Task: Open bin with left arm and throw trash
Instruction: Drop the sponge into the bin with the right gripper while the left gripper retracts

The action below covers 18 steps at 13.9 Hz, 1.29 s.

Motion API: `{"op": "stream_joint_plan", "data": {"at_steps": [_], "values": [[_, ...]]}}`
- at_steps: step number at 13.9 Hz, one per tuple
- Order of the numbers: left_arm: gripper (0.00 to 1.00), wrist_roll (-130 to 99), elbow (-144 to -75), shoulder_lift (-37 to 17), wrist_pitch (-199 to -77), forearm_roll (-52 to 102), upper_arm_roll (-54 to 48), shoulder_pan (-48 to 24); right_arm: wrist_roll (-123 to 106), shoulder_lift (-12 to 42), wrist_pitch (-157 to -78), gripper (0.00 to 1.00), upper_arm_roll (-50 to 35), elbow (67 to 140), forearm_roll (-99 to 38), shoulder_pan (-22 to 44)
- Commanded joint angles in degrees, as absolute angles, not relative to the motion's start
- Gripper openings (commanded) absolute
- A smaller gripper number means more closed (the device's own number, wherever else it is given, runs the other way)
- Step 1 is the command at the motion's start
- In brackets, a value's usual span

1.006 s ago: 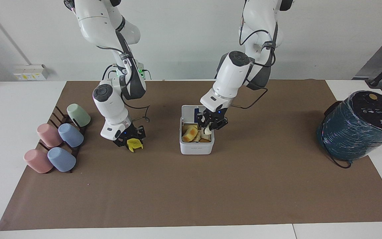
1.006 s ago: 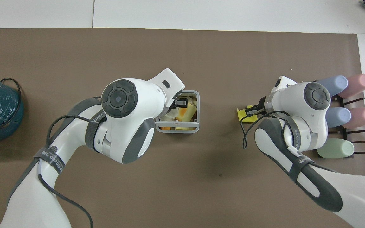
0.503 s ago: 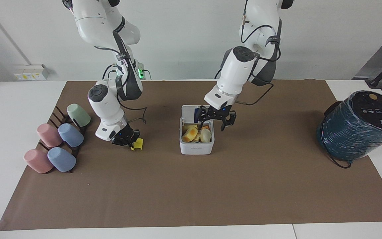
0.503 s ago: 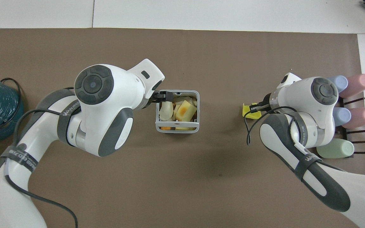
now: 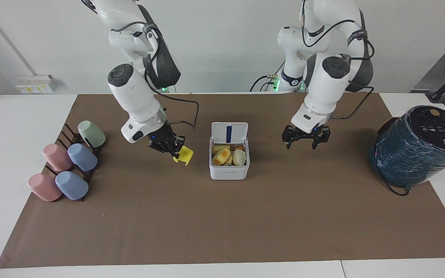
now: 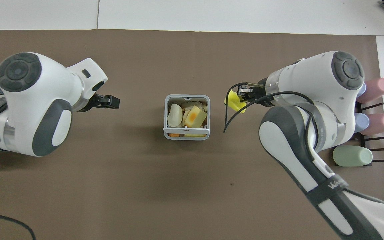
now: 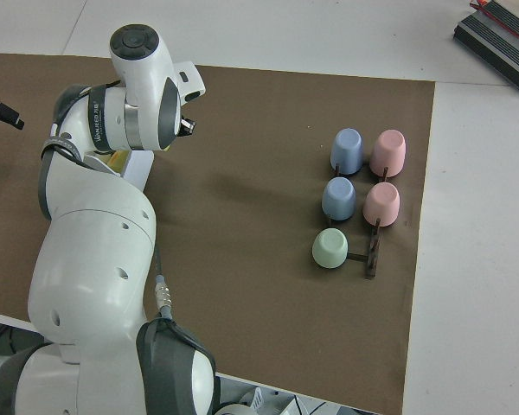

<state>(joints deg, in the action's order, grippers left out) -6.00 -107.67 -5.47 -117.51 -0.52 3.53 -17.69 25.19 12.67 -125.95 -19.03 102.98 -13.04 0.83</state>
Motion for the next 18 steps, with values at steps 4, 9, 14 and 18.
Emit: {"op": "stream_joint_plan", "data": {"at_steps": [4,9,14,18], "values": [[1.00,3.94,-107.77,1.05,-116.02,-1.06,3.08,-7.66,41.04,16.08,-136.48,0.00,-19.16,103.79,-16.61,10.45],[1.00,6.76,-92.67,-1.84,-104.70,1.84,3.16,-5.01,41.13,17.67,-140.45,0.87,-19.16,105.82,-16.61,12.66],[1.00,6.77,-92.09,0.51,-98.19,2.64,3.16,-4.92,40.43,15.74,-139.22,1.00,-18.64,104.59,-15.38,12.13],[1.00,6.24,-93.16,1.32,-97.48,2.55,3.25,-4.83,38.07,11.53,-132.04,1.00,-18.28,102.14,1.63,6.43]]}}
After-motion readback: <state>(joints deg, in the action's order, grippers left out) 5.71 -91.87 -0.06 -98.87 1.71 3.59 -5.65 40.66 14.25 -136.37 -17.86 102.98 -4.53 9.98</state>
